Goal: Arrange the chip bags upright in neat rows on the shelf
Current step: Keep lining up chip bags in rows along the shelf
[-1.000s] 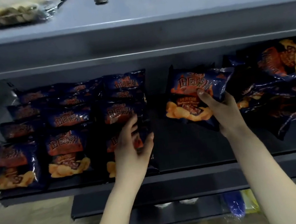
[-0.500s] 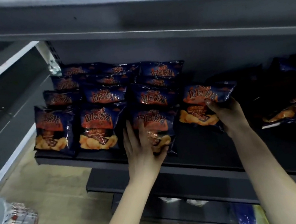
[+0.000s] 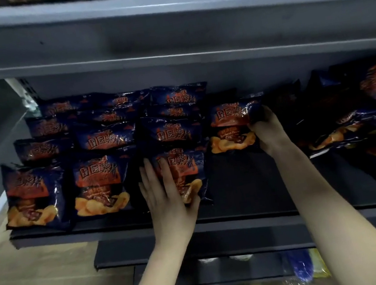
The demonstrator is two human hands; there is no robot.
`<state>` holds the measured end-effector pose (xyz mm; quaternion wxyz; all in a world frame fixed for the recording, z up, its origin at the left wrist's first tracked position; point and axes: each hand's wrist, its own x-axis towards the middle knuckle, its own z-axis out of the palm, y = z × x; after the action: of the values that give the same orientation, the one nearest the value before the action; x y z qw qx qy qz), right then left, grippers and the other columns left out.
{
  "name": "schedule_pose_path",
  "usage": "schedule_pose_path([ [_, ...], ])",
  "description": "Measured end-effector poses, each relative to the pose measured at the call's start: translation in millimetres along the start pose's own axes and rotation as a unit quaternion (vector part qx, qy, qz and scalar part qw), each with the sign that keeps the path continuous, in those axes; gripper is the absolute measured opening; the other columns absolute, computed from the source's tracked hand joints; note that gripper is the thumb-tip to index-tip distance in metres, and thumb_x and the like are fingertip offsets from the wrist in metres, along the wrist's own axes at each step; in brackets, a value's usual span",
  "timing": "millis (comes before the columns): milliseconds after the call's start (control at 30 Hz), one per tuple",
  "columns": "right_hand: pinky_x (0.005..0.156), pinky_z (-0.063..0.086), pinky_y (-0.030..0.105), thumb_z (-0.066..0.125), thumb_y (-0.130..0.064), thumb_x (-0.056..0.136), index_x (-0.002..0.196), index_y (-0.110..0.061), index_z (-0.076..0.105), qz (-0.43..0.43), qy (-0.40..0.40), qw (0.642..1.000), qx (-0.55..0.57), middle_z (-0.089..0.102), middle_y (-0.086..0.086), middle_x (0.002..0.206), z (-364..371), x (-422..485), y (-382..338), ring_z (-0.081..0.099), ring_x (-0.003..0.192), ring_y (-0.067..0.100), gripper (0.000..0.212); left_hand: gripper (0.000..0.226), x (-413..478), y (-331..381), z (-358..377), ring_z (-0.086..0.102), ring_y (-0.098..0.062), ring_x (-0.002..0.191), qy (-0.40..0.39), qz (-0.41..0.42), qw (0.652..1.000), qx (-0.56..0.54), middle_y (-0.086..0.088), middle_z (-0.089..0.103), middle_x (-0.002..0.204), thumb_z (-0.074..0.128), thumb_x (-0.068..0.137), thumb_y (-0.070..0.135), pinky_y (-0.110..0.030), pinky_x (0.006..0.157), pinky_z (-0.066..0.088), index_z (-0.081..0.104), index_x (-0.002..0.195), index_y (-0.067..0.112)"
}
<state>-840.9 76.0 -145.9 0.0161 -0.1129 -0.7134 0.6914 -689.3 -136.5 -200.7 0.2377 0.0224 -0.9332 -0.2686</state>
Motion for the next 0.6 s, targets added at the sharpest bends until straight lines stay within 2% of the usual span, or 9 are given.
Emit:
schedule_pose_path([
  [100, 0.098, 0.048, 0.042, 0.036, 0.015, 0.085, 0.14, -0.017, 0.039, -0.002, 0.034, 0.999, -0.013, 0.055, 0.008, 0.131, 1, 9, 4, 0.055, 0.116, 0.022, 0.064, 0.077, 2, 10, 2, 0.001, -0.032, 0.144, 0.033, 0.107, 0.993, -0.023, -0.014, 0.002, 0.155, 0.062, 0.081, 0.027, -0.05, 0.115, 0.006, 0.022, 0.145, 0.013],
  [167, 0.096, 0.048, 0.034, 0.039, 0.009, 0.085, 0.14, -0.02, 0.039, -0.024, 0.088, 0.995, -0.038, 0.057, 0.005, 0.13, 2, 14, 4, 0.055, 0.116, 0.02, 0.063, 0.061, 3, 19, 7, 0.008, -0.03, 0.144, 0.03, 0.19, 0.981, -0.029, -0.012, 0.012, 0.154, 0.053, 0.086, 0.024, -0.049, 0.116, 0.01, 0.029, 0.141, 0.016],
  [233, 0.093, 0.045, 0.029, 0.04, 0.005, 0.084, 0.141, -0.021, 0.038, -0.043, 0.149, 0.986, -0.056, 0.056, 0.005, 0.13, 0, 20, 4, 0.054, 0.117, 0.02, 0.063, 0.054, 2, 30, 16, 0.013, -0.027, 0.143, -0.011, 0.266, 0.964, -0.022, -0.008, 0.019, 0.153, 0.05, 0.086, 0.022, -0.045, 0.116, 0.01, 0.035, 0.138, 0.018],
  [333, 0.093, 0.044, 0.026, 0.039, 0.008, 0.081, 0.142, -0.018, 0.037, -0.048, 0.168, 0.983, -0.056, 0.055, 0.007, 0.131, 1, 31, 3, 0.052, 0.117, 0.02, 0.066, 0.051, -8, 45, 35, 0.016, -0.026, 0.143, -0.095, 0.347, 0.933, 0.011, -0.009, 0.028, 0.151, 0.052, 0.084, 0.024, -0.043, 0.116, 0.012, 0.044, 0.134, 0.018],
  [433, 0.081, 0.042, 0.018, 0.041, 0.008, 0.082, 0.142, -0.019, 0.038, -0.042, 0.157, 0.985, -0.061, 0.055, 0.006, 0.131, 10, 40, 0, 0.051, 0.108, 0.012, 0.066, 0.045, -14, 51, 52, 0.024, -0.026, 0.14, -0.153, 0.36, 0.92, 0.035, -0.011, 0.039, 0.146, 0.051, 0.086, 0.028, -0.043, 0.113, 0.025, 0.051, 0.13, 0.018],
  [567, 0.072, 0.037, 0.004, 0.044, 0.008, 0.083, 0.138, -0.016, 0.042, -0.037, 0.187, 0.98, -0.063, 0.058, 0.008, 0.126, 19, 50, 2, 0.054, 0.11, 0.016, 0.06, 0.048, -13, 53, 55, 0.03, -0.026, 0.138, -0.199, 0.33, 0.92, 0.074, -0.009, 0.039, 0.146, 0.044, 0.09, 0.04, -0.039, 0.11, 0.03, 0.049, 0.133, 0.02],
  [600, 0.074, 0.038, 0.005, 0.042, 0.009, 0.083, 0.137, -0.016, 0.042, -0.03, 0.192, 0.979, -0.058, 0.058, 0.009, 0.125, 20, 52, 3, 0.054, 0.112, 0.018, 0.06, 0.049, -13, 53, 55, 0.031, -0.026, 0.137, -0.206, 0.32, 0.921, 0.08, -0.008, 0.039, 0.146, 0.042, 0.09, 0.043, -0.038, 0.109, 0.032, 0.048, 0.134, 0.02],
])
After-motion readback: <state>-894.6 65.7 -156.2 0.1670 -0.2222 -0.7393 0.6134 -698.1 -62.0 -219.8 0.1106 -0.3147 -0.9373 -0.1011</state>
